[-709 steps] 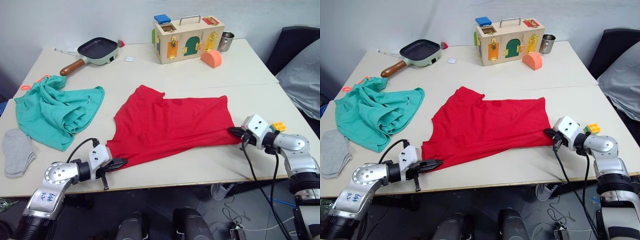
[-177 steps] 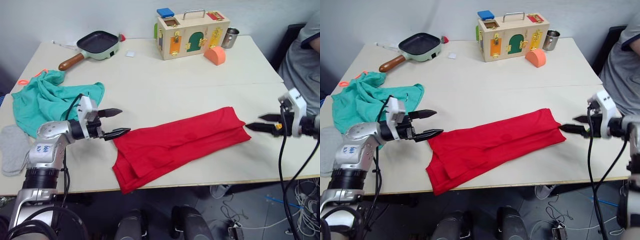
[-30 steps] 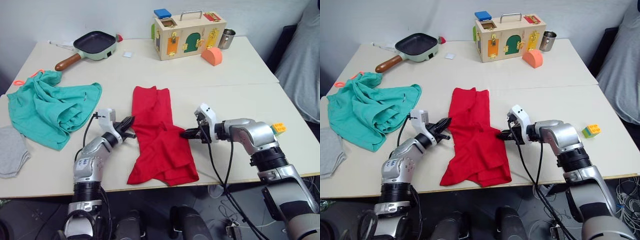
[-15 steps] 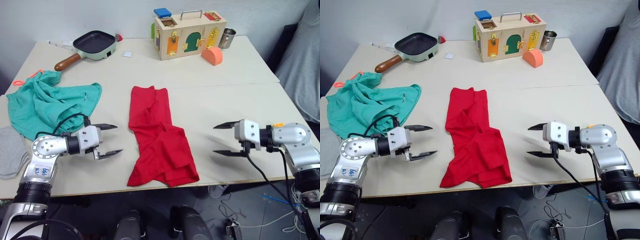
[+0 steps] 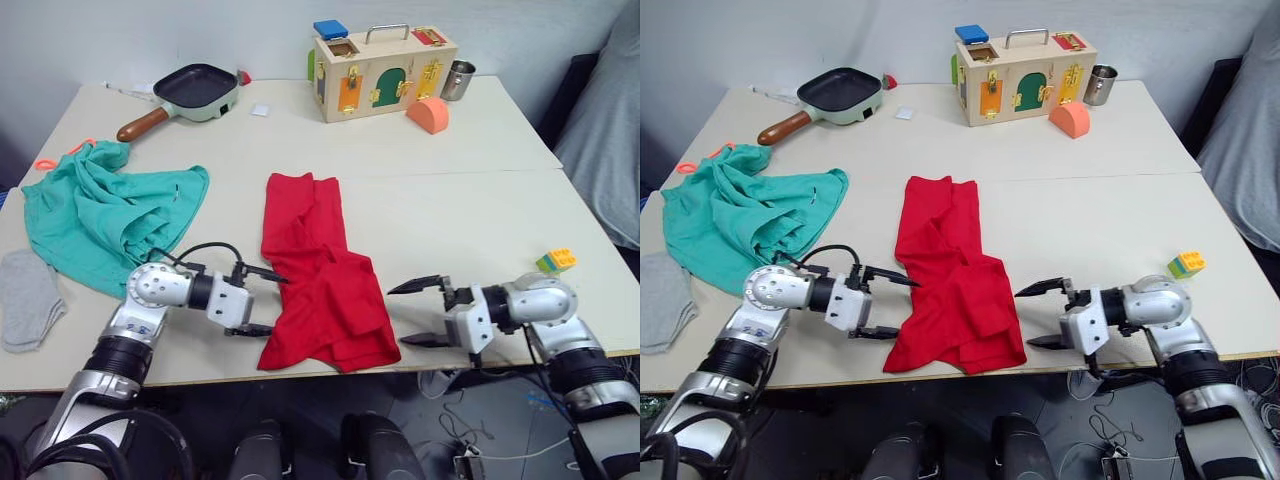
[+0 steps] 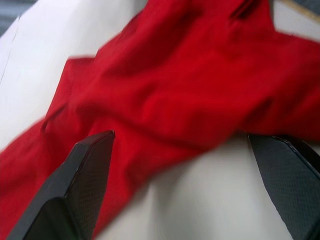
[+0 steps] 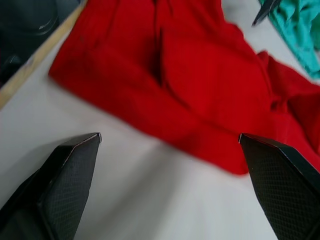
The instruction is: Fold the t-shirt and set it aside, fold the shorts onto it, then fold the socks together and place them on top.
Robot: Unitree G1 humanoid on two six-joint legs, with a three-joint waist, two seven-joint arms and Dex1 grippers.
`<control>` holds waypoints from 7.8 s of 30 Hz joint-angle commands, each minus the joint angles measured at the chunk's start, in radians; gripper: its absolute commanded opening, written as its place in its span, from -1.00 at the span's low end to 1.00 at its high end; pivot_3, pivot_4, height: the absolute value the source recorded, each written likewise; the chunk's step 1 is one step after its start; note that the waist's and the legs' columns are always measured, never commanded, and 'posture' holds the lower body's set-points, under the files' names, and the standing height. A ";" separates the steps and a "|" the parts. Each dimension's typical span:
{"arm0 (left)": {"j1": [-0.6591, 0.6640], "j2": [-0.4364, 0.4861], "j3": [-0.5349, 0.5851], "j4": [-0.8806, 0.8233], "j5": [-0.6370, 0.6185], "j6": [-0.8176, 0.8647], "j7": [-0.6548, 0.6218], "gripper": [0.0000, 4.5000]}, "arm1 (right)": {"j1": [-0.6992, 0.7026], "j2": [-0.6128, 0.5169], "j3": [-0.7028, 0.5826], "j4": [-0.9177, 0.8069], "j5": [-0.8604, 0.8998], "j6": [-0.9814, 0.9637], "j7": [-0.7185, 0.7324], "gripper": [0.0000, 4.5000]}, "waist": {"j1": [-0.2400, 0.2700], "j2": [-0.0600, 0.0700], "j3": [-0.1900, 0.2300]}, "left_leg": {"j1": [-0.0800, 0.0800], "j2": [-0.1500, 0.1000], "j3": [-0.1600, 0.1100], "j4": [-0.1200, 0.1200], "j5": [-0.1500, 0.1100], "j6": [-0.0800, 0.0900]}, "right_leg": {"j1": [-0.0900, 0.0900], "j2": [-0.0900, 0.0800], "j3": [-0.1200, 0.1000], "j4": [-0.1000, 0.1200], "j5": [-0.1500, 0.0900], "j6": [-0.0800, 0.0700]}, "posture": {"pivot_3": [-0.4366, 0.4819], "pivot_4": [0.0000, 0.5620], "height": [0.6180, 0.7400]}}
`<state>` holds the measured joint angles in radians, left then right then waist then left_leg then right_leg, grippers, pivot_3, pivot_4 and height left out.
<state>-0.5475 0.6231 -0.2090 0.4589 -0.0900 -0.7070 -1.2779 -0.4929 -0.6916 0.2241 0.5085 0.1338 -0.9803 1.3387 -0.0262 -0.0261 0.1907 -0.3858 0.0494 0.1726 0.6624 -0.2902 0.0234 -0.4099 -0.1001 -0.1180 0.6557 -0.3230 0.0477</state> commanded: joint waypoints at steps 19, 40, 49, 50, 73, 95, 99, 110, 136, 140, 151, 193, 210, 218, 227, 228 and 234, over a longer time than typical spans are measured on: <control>-0.034 -0.083 -0.151 0.055 0.042 -0.057 -0.056 -0.14 | 0.035 0.043 0.115 -0.111 -0.111 -0.031 -0.192 0.28 | 0.001 0.001 0.000 | 0.002 0.000 -0.001 0.002 0.000 0.001 | 0.002 -0.001 -0.001 0.002 0.000 0.000 | -0.05 -0.47 1.00; 0.323 0.159 0.008 -0.524 -0.283 0.440 -0.032 -1.00 | 0.276 -0.248 0.072 -0.572 0.247 0.398 -0.032 -0.99 | 0.002 0.002 0.000 | 0.000 0.000 -0.006 0.001 -0.002 0.003 | 0.002 -0.003 -0.002 0.001 0.000 -0.001 | -0.05 -0.47 1.00; 0.533 0.278 0.066 -0.735 -0.364 0.652 -0.036 -1.00 | 0.421 -0.363 0.033 -0.745 0.286 0.585 0.023 -0.99 | 0.001 0.002 0.000 | 0.000 0.000 -0.006 0.000 -0.003 0.002 | 0.002 -0.003 -0.003 -0.001 0.000 -0.001 | -0.05 -0.47 1.00; 0.548 0.286 0.066 -0.745 -0.362 0.659 -0.039 -1.00 | 0.426 -0.374 0.032 -0.758 0.293 0.612 0.032 -0.99 | 0.002 0.002 0.000 | 0.000 0.000 -0.006 0.000 -0.003 0.002 | 0.002 -0.003 -0.003 -0.001 -0.001 -0.001 | -0.05 -0.47 1.00; -0.042 0.018 0.354 -0.263 -0.760 1.447 0.428 -1.00 | -0.277 0.071 -0.024 -0.345 0.382 1.402 -0.305 -0.99 | 0.001 0.002 0.001 | -0.006 -0.002 -0.009 0.003 0.000 0.002 | 0.000 -0.003 -0.006 0.001 0.000 0.000 | -0.05 -0.47 1.00; -0.138 -0.102 0.484 -0.037 -0.610 1.547 0.686 -1.00 | -0.504 0.368 -0.041 0.137 0.069 1.282 -0.436 -0.99 | -0.014 0.002 0.001 | -0.009 -0.001 -0.006 0.002 0.001 0.000 | -0.005 0.001 -0.003 0.005 0.000 0.000 | -0.05 -0.47 1.00; -0.128 -0.107 0.502 -0.053 -0.600 1.570 0.692 -1.00 | -0.537 0.399 -0.040 0.200 0.039 1.253 -0.460 -0.99 | -0.016 0.002 0.001 | -0.009 -0.001 -0.006 0.002 0.001 -0.001 | -0.005 0.001 -0.003 0.006 0.000 0.000 | -0.05 -0.47 1.00; -0.137 -0.150 0.567 -0.022 -0.536 1.405 0.784 0.00 | -0.598 0.426 -0.133 0.320 -0.007 1.091 -0.631 0.20 | -0.026 0.002 0.001 | -0.009 -0.001 -0.006 0.002 0.001 -0.001 | -0.005 0.001 -0.003 0.006 0.000 0.000 | -0.05 -0.47 1.00; 0.367 0.079 0.250 -0.483 -0.154 0.717 0.276 1.00 | -0.091 0.278 0.082 -0.311 -0.082 0.812 -0.223 0.92 | -0.026 0.002 0.001 | -0.002 -0.001 -0.002 -0.008 0.000 -0.004 | -0.004 0.000 0.001 0.000 0.000 0.000 | -0.05 -0.47 1.00; 0.376 0.075 0.208 -0.463 -0.077 0.699 0.319 1.00 | -0.110 0.292 0.133 -0.239 -0.173 0.695 -0.254 0.45 | -0.026 0.002 0.001 | -0.002 -0.001 -0.002 -0.008 0.000 -0.004 | -0.004 0.000 0.001 0.000 0.000 -0.001 | -0.05 -0.47 1.00; 0.353 0.101 0.164 -0.416 0.007 0.735 0.362 0.48 | -0.165 0.292 0.177 -0.104 -0.284 0.629 -0.319 -1.00 | -0.026 0.002 0.001 | 0.002 -0.001 -0.002 -0.007 0.002 -0.003 | -0.002 -0.001 0.001 0.003 0.000 -0.001 | -0.05 -0.47 1.00; 0.498 0.115 0.324 -0.762 -0.442 1.084 0.351 -0.68 | 0.117 0.161 0.052 -0.734 0.238 1.232 -0.244 -1.00 | -0.001 0.002 0.001 | 0.006 -0.001 -0.007 -0.014 -0.001 -0.001 | 0.002 -0.001 -0.002 -0.002 -0.003 -0.006 | -0.05 -0.47 1.00; 0.462 0.028 0.154 -0.687 -0.246 1.089 0.436 -0.98 | -0.060 0.383 0.143 -0.336 -0.088 1.113 -0.502 -1.00 | -0.002 0.001 0.000 | 0.000 -0.001 -0.005 -0.011 0.002 -0.005 | -0.003 0.000 -0.001 0.000 -0.003 -0.005 | -0.05 -0.47 1.00; 0.479 0.013 0.154 -0.680 -0.219 1.060 0.442 -0.98 | -0.161 0.387 0.059 0.006 -0.130 0.972 -0.587 -1.00 | -0.003 0.001 0.000 | 0.002 -0.001 -0.005 -0.011 0.002 -0.005 | -0.001 -0.001 -0.001 0.001 -0.002 -0.005 | -0.05 -0.47 1.00; 0.472 0.002 0.215 -0.643 -0.250 1.008 0.427 -0.98 | -0.234 0.443 -0.087 0.182 -0.031 0.868 -0.586 -1.00 | -0.008 0.001 -0.001 | 0.003 -0.001 -0.005 -0.012 0.003 -0.005 | -0.001 -0.001 -0.001 0.001 -0.002 -0.005 | -0.05 -0.47 1.00; 0.468 -0.003 0.231 -0.641 -0.270 1.000 0.419 -0.98 | -0.237 0.439 -0.091 0.179 -0.028 0.853 -0.573 -1.00 | -0.008 0.001 -0.001 | 0.003 -0.001 -0.005 -0.012 0.003 -0.005 | -0.001 -0.001 -0.001 0.001 -0.002 -0.005 | -0.05 -0.47 1.00; 0.388 -0.048 0.346 -0.655 -0.419 1.032 0.414 -0.98 | -0.168 0.412 -0.047 -0.123 0.086 0.898 -0.321 -1.00 | -0.006 0.002 0.000 | 0.000 -0.001 -0.006 -0.011 0.003 -0.005 | -0.003 -0.001 -0.002 0.001 -0.002 -0.005 | -0.05 -0.47 1.00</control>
<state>-0.1390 0.5670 0.0954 -0.1780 -0.4702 0.3258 -0.8617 -0.6779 -0.2635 0.1565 0.5292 0.1667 -0.1016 0.9315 -0.0319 -0.0245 0.1905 -0.3861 0.0487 0.1662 0.6509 -0.2874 0.0183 -0.4129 -0.1008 -0.1201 0.6569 -0.3255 0.0429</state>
